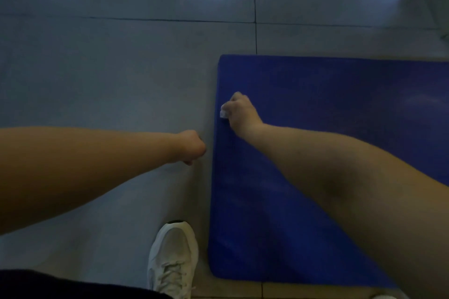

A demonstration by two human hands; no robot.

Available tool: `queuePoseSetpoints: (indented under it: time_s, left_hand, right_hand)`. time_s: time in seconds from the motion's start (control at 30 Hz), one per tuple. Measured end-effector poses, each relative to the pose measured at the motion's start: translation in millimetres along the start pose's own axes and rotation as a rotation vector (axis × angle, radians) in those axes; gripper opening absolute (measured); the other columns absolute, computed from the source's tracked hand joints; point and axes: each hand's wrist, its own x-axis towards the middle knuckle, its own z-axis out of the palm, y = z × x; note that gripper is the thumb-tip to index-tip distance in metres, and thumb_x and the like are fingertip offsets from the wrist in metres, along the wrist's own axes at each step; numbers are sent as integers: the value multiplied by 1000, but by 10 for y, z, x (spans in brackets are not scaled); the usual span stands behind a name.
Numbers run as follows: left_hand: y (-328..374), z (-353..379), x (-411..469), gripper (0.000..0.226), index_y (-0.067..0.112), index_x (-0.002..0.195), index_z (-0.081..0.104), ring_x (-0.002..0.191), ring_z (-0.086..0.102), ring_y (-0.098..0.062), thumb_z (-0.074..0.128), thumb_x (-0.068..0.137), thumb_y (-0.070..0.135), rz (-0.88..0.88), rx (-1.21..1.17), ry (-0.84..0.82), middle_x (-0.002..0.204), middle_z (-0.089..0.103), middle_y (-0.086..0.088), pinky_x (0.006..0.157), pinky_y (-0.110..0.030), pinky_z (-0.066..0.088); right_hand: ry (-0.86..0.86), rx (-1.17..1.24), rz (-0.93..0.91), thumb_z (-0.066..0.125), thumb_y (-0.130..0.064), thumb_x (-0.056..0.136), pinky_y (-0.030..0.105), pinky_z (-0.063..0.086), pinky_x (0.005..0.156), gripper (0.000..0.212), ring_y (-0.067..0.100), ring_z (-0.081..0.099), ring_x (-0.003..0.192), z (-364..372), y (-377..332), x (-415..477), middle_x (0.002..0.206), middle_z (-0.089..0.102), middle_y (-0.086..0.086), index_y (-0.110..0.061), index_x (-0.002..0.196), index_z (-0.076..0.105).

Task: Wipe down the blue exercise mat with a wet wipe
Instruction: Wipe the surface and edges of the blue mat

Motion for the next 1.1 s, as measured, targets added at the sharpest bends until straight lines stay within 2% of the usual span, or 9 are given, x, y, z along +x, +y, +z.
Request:
queuePoseSetpoints:
  time_s: [0.17,0.33,0.4,0.47,0.6,0.77,0.97,1.03,1.1]
  left_hand:
    - [36,-46,42,40,-3,135,53,106,64,-36,50,96,4,28,32,32,123,58,-18,88,-42,59]
    - [216,-25,63,38,0,133,56,105,64,-32,51,97,8,96,81,90,126,62,-18,92,-42,57]
    - [282,0,72,38,3,132,58,108,62,-29,53,95,8,130,85,107,126,61,-15,90,-37,53]
    - [326,28,79,42,7,135,56,112,59,-26,55,93,9,171,88,118,129,60,-11,89,-33,49]
    - [364,76,70,57,11,148,44,120,57,-24,58,93,14,267,150,104,141,51,-9,96,-30,48]
    - [396,132,33,59,14,149,41,128,50,-22,59,93,17,355,300,61,149,41,-5,105,-30,44]
    - [418,281,-73,60,16,151,39,143,36,-18,57,94,13,385,436,-9,158,35,-1,114,-27,30]
    - [399,344,-93,59,17,151,39,144,35,-18,56,94,13,374,450,-24,159,34,0,113,-26,30]
    - [374,406,-119,59,18,151,40,145,34,-18,56,95,13,364,467,-27,160,32,0,113,-24,29]
  right_hand:
    - [-78,226,-201,60,-16,100,27,38,72,14,15,46,81,305,-42,-971,92,47,-2,-14,91,70]
    - [-213,94,-520,61,-21,101,25,43,79,11,13,49,92,245,291,-1270,102,53,-1,-15,102,70]
    - [-115,73,-337,68,-22,91,33,45,79,5,14,53,86,59,498,-1040,93,59,-2,-17,90,69]
    - [63,13,-40,70,-32,80,40,43,71,17,15,53,77,-229,771,-839,87,59,-1,-19,78,59]
    - [219,-19,253,63,-27,90,32,40,72,12,14,47,81,-388,1089,-761,99,49,0,-17,88,56]
    - [145,148,182,54,-20,98,31,39,72,13,13,45,81,4,657,-1149,96,47,2,-11,94,62]
    - [-273,124,-320,46,-9,102,28,33,88,32,22,44,110,178,552,-1800,122,53,10,-12,124,68]
    - [-282,125,-326,57,-22,96,31,40,93,23,19,50,107,43,745,-1672,118,60,7,-12,111,72]
    - [-74,176,-117,70,-34,79,47,49,88,24,22,61,90,-164,1027,-1453,97,68,7,-11,86,68]
